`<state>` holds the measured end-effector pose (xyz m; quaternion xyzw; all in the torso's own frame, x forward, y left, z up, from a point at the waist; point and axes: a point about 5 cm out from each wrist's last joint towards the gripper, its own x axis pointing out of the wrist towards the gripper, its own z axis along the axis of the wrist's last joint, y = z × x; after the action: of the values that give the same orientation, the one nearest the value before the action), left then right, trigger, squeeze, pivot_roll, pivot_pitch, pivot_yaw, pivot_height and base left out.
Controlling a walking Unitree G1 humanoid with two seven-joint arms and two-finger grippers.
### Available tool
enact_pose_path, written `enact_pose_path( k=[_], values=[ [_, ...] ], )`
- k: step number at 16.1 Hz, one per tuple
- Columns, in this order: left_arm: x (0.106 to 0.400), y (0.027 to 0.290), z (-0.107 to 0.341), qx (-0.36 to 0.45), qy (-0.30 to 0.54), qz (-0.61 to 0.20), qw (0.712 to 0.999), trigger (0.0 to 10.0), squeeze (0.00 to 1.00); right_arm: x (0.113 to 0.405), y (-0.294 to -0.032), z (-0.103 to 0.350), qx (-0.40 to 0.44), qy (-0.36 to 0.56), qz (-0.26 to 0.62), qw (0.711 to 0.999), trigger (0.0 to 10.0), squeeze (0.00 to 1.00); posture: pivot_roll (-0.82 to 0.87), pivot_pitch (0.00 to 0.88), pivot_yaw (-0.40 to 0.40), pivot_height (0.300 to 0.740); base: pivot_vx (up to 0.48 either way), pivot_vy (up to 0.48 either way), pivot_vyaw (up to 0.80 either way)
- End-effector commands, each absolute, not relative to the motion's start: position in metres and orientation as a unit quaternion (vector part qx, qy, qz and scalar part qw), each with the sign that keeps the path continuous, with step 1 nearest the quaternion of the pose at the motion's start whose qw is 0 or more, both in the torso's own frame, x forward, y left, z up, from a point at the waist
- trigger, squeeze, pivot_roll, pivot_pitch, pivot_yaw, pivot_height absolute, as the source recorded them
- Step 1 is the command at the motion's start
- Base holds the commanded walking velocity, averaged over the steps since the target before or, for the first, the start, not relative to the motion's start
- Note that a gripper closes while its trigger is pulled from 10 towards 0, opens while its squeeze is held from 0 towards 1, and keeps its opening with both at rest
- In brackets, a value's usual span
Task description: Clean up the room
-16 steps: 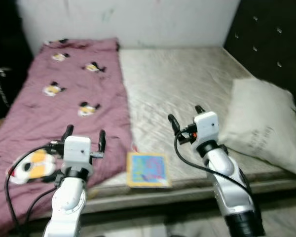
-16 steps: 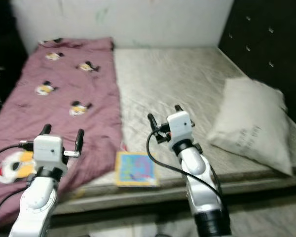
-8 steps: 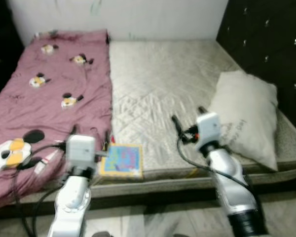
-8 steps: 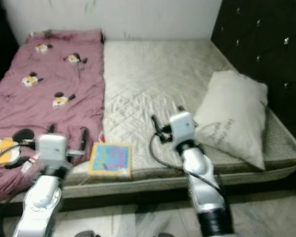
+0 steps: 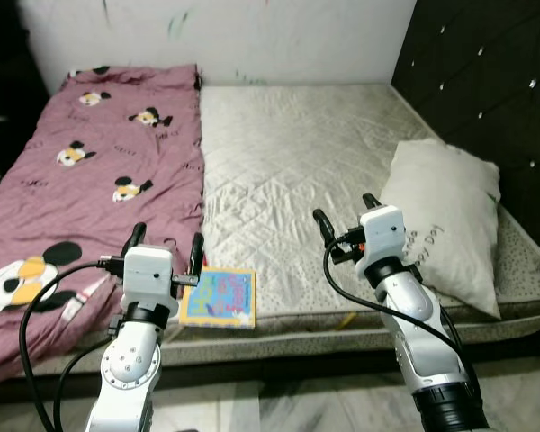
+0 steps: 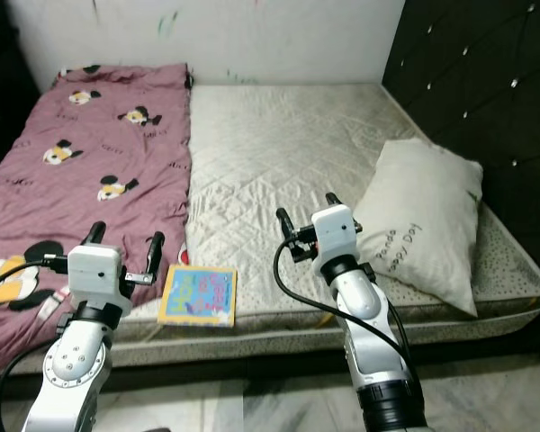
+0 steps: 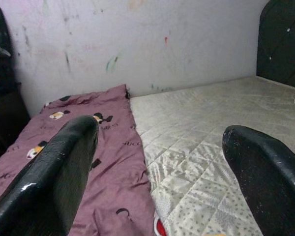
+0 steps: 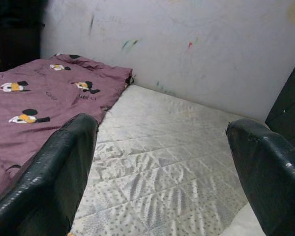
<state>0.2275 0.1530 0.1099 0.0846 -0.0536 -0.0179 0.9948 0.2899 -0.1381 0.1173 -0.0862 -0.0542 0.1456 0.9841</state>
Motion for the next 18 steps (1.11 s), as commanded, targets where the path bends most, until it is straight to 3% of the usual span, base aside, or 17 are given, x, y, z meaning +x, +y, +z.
enact_pose_path(
  k=[1, 5, 12, 18],
  values=[
    [0.23, 0.153, 0.109, 0.086, -0.054, -0.025, 0.995, 10.0, 0.0, 0.292, -0.138, 0.119, -0.088, -0.059, 0.146, 0.984, 10.0, 0.0, -0.04, 0.0, -0.016, 0.74, 0.446, 0.0, 0.0],
    [0.23, 0.152, 0.108, 0.085, -0.053, -0.026, 0.995, 10.0, 0.0, 0.291, -0.138, 0.119, -0.089, -0.059, 0.144, 0.984, 10.0, 0.0, -0.04, 0.0, -0.016, 0.74, 0.431, 0.0, 0.25],
    [0.231, 0.155, 0.1, 0.087, -0.03, 0.003, 0.996, 10.0, 0.0, 0.294, -0.138, 0.115, -0.083, -0.053, 0.147, 0.984, 10.0, 0.0, -0.02, 0.0, -0.033, 0.74, 0.0, 0.0, 0.0],
    [0.218, 0.163, 0.1, 0.082, -0.034, 0.072, 0.993, 10.0, 0.0, 0.31, -0.112, 0.119, -0.083, -0.056, 0.215, 0.971, 10.0, 0.0, 0.08, 0.0, -0.156, 0.74, 0.0, 0.0, 0.0]
  ],
)
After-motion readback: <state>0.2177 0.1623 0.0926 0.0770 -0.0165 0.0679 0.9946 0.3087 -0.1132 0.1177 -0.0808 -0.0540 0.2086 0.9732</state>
